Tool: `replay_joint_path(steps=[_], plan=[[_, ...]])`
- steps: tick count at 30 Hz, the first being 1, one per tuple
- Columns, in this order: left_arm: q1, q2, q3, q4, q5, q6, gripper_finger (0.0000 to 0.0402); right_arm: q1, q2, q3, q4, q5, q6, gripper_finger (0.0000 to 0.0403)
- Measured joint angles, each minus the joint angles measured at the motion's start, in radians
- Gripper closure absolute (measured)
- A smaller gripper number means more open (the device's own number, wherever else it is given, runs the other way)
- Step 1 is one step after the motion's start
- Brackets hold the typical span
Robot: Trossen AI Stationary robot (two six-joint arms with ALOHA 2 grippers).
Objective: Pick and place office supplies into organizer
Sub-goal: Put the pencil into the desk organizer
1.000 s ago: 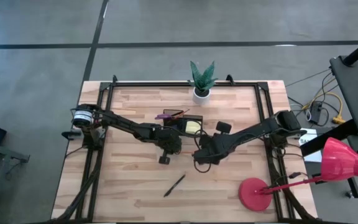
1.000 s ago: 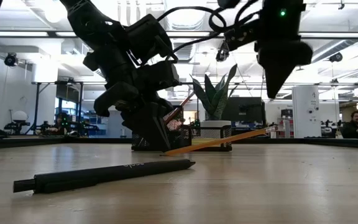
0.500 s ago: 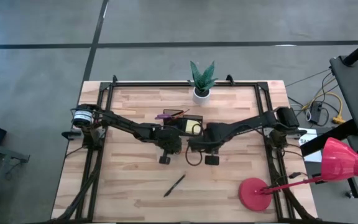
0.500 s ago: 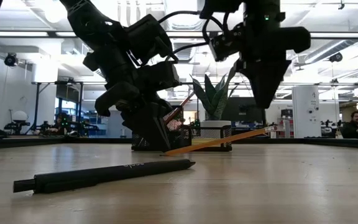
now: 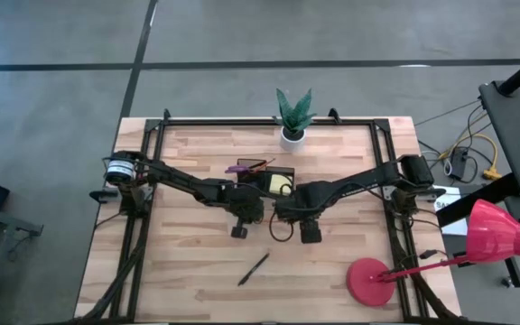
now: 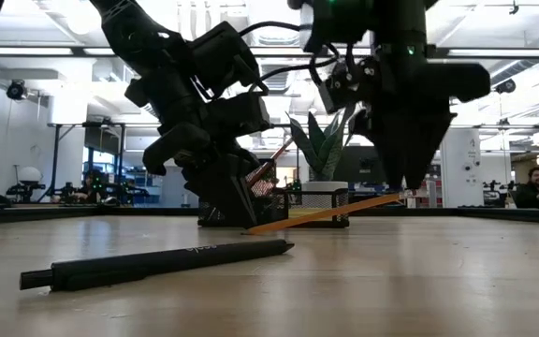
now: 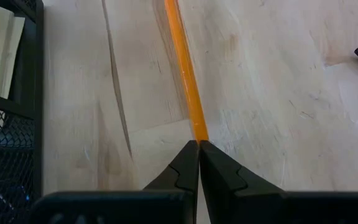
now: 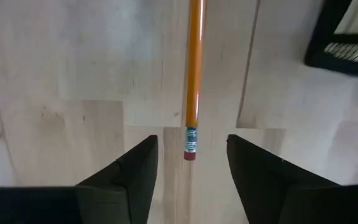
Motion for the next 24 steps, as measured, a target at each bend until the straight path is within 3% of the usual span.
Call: replay_joint_path(steps=[9,24], plan=[[0.0,0.0,0.0,0.0,0.0,0.0,0.0402,0.0,0.0,-0.026,0.03,-0.004,0.047,0.0237],[0.0,0.0,0.0,0.0,0.0,-0.003,0.0402,0.0,0.0,-0.047,0.059,-0.006,0.047,0.031]])
